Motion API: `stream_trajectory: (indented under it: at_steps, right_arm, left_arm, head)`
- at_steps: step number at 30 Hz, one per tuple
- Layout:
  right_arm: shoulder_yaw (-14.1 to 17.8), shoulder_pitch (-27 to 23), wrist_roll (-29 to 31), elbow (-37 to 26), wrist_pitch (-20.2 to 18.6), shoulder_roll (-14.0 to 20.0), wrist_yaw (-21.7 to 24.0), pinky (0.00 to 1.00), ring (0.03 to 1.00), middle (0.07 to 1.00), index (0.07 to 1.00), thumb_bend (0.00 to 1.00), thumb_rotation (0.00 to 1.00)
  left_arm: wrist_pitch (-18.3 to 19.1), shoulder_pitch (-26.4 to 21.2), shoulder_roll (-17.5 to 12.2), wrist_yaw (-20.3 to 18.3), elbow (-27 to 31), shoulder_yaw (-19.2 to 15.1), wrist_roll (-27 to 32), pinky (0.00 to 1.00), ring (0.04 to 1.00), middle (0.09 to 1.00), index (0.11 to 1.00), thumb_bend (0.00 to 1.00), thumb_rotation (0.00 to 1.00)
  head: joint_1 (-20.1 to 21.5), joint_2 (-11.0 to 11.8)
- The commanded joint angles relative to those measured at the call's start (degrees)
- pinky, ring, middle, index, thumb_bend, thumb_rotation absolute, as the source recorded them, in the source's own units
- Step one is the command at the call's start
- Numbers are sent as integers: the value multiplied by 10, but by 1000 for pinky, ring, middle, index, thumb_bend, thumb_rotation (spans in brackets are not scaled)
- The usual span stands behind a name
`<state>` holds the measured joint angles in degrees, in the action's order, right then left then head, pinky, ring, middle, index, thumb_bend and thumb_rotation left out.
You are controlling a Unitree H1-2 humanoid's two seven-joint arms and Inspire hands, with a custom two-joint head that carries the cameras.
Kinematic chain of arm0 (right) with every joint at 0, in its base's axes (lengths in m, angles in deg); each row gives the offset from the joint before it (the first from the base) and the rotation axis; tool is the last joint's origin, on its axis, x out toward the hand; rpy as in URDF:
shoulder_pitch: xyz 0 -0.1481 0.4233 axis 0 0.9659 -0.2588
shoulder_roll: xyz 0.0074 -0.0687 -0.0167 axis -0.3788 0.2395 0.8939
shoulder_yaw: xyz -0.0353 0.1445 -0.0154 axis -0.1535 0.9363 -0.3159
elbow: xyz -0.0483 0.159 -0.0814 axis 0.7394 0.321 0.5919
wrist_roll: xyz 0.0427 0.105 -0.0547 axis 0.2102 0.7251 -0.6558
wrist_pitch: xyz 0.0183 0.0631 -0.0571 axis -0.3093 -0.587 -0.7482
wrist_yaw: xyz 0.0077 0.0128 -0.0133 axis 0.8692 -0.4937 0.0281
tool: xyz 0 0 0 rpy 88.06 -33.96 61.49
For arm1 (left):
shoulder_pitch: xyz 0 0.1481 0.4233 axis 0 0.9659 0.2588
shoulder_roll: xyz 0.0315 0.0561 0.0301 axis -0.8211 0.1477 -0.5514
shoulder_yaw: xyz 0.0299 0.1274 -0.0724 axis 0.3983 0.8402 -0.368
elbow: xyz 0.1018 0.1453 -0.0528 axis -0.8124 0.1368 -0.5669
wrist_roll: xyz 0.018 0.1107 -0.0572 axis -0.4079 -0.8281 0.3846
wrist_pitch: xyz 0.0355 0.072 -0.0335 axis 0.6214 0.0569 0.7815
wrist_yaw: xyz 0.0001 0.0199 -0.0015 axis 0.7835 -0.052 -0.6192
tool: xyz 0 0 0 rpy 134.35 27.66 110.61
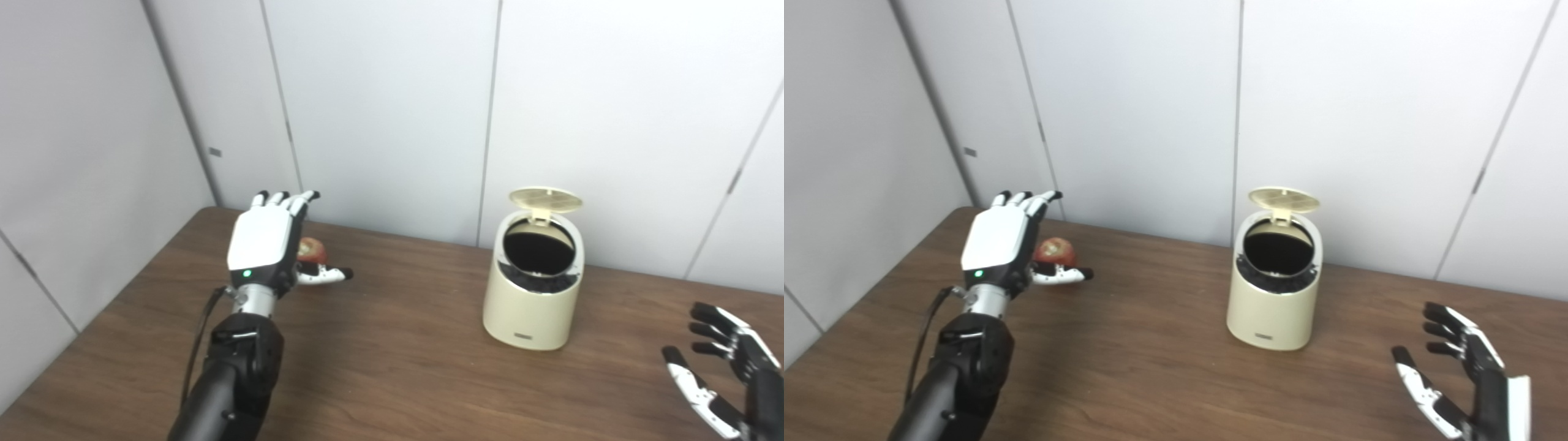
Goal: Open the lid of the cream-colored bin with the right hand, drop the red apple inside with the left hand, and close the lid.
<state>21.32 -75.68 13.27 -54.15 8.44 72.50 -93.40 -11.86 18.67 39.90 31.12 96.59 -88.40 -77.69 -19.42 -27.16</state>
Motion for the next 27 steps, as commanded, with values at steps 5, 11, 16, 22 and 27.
stream_trajectory:
  at_steps: [5, 11, 16, 22, 27]
  right_arm:
    - [12, 15, 5, -19, 1, 8, 15, 439, 602, 660, 680, 216, 120]
    - [15, 19, -1, -46, -10, 7, 29, 469, 631, 663, 663, 194, 10]
    - [15, 21, -15, -71, -35, 6, 38, 468, 635, 664, 655, 162, 0]
    - [15, 23, -24, -90, -65, 3, 43, 457, 639, 679, 649, 139, 228]
    - [12, 25, -36, -101, -84, 4, 46, 460, 641, 681, 651, 113, 199]
  left_arm:
    - [17, -30, 3, 32, -12, 12, -24, 1000, 932, 849, 902, 1000, 384]
    - [28, -35, 0, 37, -36, 19, -22, 1000, 923, 835, 897, 1000, 378]
    - [44, -44, -1, 38, -65, 29, -33, 1000, 935, 855, 906, 1000, 388]
    - [45, -55, -5, 51, -107, 32, -19, 1000, 977, 909, 944, 1000, 378]
    - [55, -72, -9, 53, -141, 32, -16, 1000, 967, 922, 958, 1000, 373]
  head:
    - [-29, 2]
    - [-45, 3]
    - [-56, 6]
    - [-56, 7]
    - [-58, 9]
